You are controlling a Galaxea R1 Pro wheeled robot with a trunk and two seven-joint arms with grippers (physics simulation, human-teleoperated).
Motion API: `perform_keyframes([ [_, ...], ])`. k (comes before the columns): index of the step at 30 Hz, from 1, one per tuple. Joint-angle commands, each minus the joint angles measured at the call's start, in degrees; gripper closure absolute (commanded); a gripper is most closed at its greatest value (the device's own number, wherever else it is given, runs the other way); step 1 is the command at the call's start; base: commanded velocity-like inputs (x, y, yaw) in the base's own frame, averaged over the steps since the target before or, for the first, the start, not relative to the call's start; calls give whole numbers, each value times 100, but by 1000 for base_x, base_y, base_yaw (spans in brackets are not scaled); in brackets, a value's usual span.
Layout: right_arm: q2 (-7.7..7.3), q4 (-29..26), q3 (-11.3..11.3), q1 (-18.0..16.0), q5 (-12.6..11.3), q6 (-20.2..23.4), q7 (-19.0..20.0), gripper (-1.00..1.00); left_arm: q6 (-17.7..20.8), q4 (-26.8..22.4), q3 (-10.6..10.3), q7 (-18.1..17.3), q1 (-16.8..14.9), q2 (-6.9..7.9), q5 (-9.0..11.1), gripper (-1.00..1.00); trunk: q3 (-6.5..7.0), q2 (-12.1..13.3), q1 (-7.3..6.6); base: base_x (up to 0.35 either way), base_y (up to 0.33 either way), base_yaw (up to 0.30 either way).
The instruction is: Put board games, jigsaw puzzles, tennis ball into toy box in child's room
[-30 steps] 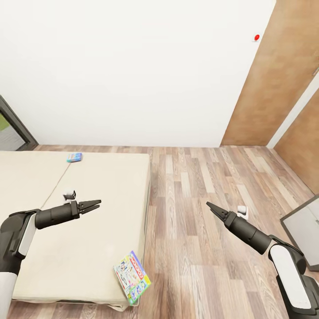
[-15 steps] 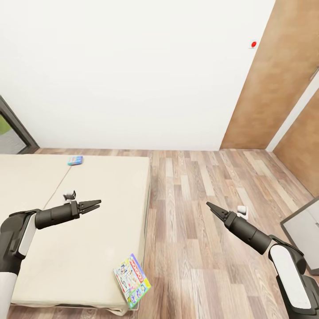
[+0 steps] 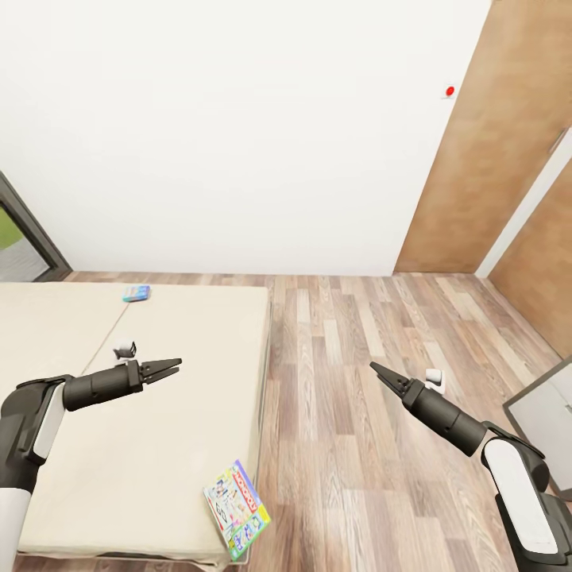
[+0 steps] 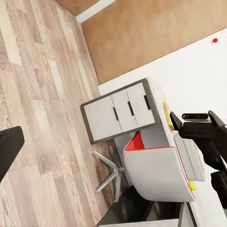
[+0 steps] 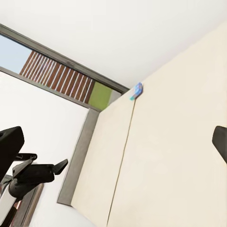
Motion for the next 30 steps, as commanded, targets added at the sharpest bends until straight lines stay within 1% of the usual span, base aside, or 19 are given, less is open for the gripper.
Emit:
perform_keyframes([
  [1,1,-1,-8,-5,-11,38,8,-100,44,0,-1,-8,-4,1,13,-100,0,-10,3,0,0,0],
  [14,1,-1,-8,-5,-11,39,8,-100,44,0,-1,0,-4,-52,5,-100,124,-10,3,0,0,0],
  [30,1,-1,-8,-5,-11,40,8,-100,44,0,-4,0,-4,-60,5,-100,276,-10,3,0,0,0],
])
